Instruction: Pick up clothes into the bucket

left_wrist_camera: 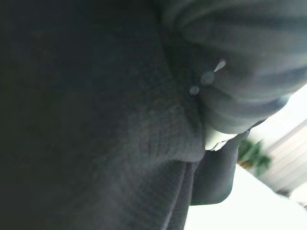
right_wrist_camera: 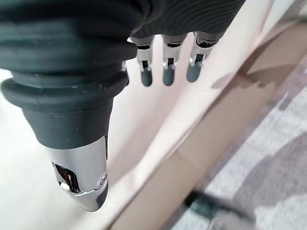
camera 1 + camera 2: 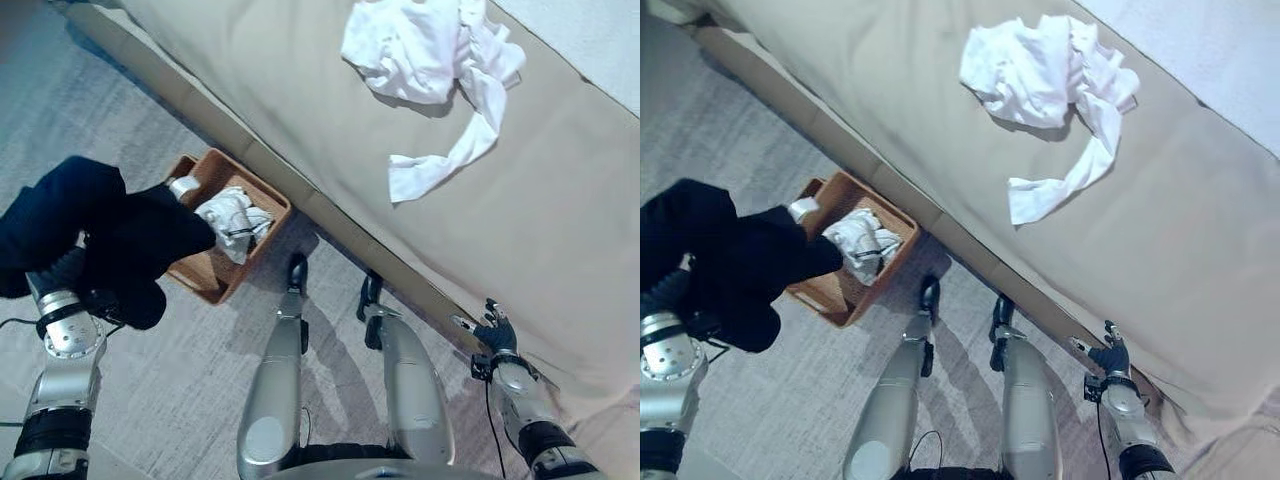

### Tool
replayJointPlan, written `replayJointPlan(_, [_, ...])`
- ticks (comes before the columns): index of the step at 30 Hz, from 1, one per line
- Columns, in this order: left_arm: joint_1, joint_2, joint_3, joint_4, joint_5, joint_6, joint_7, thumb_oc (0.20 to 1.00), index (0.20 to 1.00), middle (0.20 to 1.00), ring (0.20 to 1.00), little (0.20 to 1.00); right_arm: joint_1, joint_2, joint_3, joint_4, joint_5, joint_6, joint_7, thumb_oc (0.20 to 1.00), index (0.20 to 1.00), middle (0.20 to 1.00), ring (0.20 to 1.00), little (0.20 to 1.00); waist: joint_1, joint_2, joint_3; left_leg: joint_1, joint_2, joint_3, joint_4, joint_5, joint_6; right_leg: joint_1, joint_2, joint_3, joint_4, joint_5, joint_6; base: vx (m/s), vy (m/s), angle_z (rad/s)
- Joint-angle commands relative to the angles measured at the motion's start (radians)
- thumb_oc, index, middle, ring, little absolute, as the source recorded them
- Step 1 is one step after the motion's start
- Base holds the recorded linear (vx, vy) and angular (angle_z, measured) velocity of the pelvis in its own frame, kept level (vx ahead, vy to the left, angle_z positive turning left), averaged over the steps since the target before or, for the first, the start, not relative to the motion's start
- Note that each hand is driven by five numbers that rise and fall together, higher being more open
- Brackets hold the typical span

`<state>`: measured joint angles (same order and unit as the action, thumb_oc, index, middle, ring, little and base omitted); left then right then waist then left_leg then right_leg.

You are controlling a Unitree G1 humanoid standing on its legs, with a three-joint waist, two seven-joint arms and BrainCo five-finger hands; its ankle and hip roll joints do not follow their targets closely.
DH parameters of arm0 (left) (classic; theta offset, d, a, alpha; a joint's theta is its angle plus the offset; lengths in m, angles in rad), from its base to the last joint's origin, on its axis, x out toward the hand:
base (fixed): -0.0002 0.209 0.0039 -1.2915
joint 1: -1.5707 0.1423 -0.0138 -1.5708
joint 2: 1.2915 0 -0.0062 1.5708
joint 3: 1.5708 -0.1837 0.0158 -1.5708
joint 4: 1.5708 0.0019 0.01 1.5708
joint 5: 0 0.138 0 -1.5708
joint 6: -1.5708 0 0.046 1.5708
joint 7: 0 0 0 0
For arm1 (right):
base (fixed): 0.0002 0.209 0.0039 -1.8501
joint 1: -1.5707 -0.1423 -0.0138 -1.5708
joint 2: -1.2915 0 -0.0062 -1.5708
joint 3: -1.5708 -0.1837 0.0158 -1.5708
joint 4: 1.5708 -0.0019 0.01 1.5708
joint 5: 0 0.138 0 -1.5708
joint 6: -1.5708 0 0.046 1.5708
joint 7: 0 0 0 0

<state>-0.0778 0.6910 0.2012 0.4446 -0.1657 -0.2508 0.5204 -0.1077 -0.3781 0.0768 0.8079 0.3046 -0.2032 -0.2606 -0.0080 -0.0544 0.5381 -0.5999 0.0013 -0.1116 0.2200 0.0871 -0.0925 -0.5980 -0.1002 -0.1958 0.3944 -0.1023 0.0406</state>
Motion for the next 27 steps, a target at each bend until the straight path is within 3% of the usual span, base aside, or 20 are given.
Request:
replayJointPlan(1, [0.004, 0.122, 0.044, -0.005, 0.072, -0.009, 0.068, 0.2, 0.2, 0.2, 0.2, 0.2, 0.024, -0.014, 0.039, -0.006, 0.016, -0.041, -0.032, 1.0, 1.0, 1.0, 1.0, 1.0, -0.008, -0.058, -0.018, -0.042, -0.025, 0.019, 0.184, -0.134, 0.052, 0.011, -0.057, 0.072, -0.161, 0.164, 0.09, -0.01, 0.021, -0.16])
replayJointPlan(6, [-0.016, 0.147, 0.012, 0.051, 0.103, 0.019, 0.071, 0.2, 0.2, 0.2, 0.2, 0.2, 0.023, -0.014, 0.06, -0.021, 0.021, -0.05, -0.043, 1.0, 1.0, 1.0, 1.0, 1.0, -0.021, -0.092, -0.018, -0.1, -0.009, 0.028, 0.247, -0.158, 0.054, -0.034, -0.036, 0.092, -0.157, 0.172, 0.092, -0.01, 0.005, -0.26])
replayJointPlan(9, [-0.009, 0.169, 0.011, 0.052, 0.126, 0.039, 0.073, 0.2, 0.2, 0.2, 0.2, 0.2, 0.026, -0.015, 0.076, -0.052, 0.035, -0.061, -0.047, 1.0, 1.0, 1.0, 1.0, 1.0, -0.031, -0.118, -0.018, -0.173, 0.001, 0.03, 0.345, -0.196, 0.065, -0.098, -0.016, 0.113, -0.102, 0.162, 0.095, 0.02, 0.02, -0.13])
replayJointPlan(10, [-0.011, 0.169, -0.001, 0.065, 0.126, 0.046, 0.071, 0.2, 0.2, 0.2, 0.2, 0.2, 0.038, -0.018, 0.083, -0.063, 0.039, -0.064, -0.047, 1.0, 1.0, 1.0, 1.0, 1.0, -0.027, -0.112, -0.018, -0.161, 0.008, 0.024, 0.37, -0.239, 0.066, -0.091, -0.008, 0.115, -0.068, 0.121, 0.1, 0.0, 0.011, -0.21])
replayJointPlan(11, [-0.03, 0.173, -0.009, 0.067, 0.131, 0.049, 0.07, 0.2, 0.2, 0.2, 0.2, 0.2, 0.036, -0.021, 0.074, -0.069, 0.043, -0.066, -0.049, 1.0, 1.0, 1.0, 1.0, 1.0, -0.033, -0.114, -0.018, -0.207, -0.002, 0.026, 0.383, -0.211, 0.068, -0.129, -0.019, 0.111, -0.052, 0.136, 0.093, 0.07, 0.014, -0.14])
replayJointPlan(13, [-0.055, 0.179, -0.041, 0.083, 0.134, 0.06, 0.069, 0.2, 0.2, 0.2, 0.2, 0.2, 0.054, -0.03, 0.072, -0.079, 0.051, -0.069, -0.05, 1.0, 1.0, 1.0, 1.0, 1.0, -0.035, -0.099, -0.018, -0.225, -0.009, 0.007, 0.428, -0.255, 0.07, -0.151, -0.023, 0.11, 0.034, 0.069, 0.093, 0.03, 0.027, -0.02])
replayJointPlan(22, [-0.192, 0.206, -0.136, 0.138, 0.067, 0.084, 0.028, 0.2, 0.2, 0.2, 0.2, 0.2, 0.055, -0.065, 0.07, -0.11, 0.064, -0.058, -0.055, 1.0, 1.0, 1.0, 1.0, 1.0, -0.055, -0.071, -0.018, -0.381, -0.059, -0.009, 0.56, -0.28, 0.079, -0.309, -0.078, 0.11, 0.278, -0.026, 0.069, 0.0, 0.024, 0.24])
replayJointPlan(27, [-0.251, 0.224, -0.168, 0.189, 0.018, 0.096, 0.006, 0.2, 0.2, 0.2, 0.2, 0.2, 0.062, -0.079, 0.055, -0.161, 0.091, -0.055, -0.05, 1.0, 1.0, 1.0, 1.0, 1.0, -0.068, -0.068, -0.018, -0.506, -0.093, -0.001, 0.691, -0.322, 0.086, -0.439, -0.109, 0.124, 0.447, -0.087, 0.055, 0.03, 0.034, 0.23])
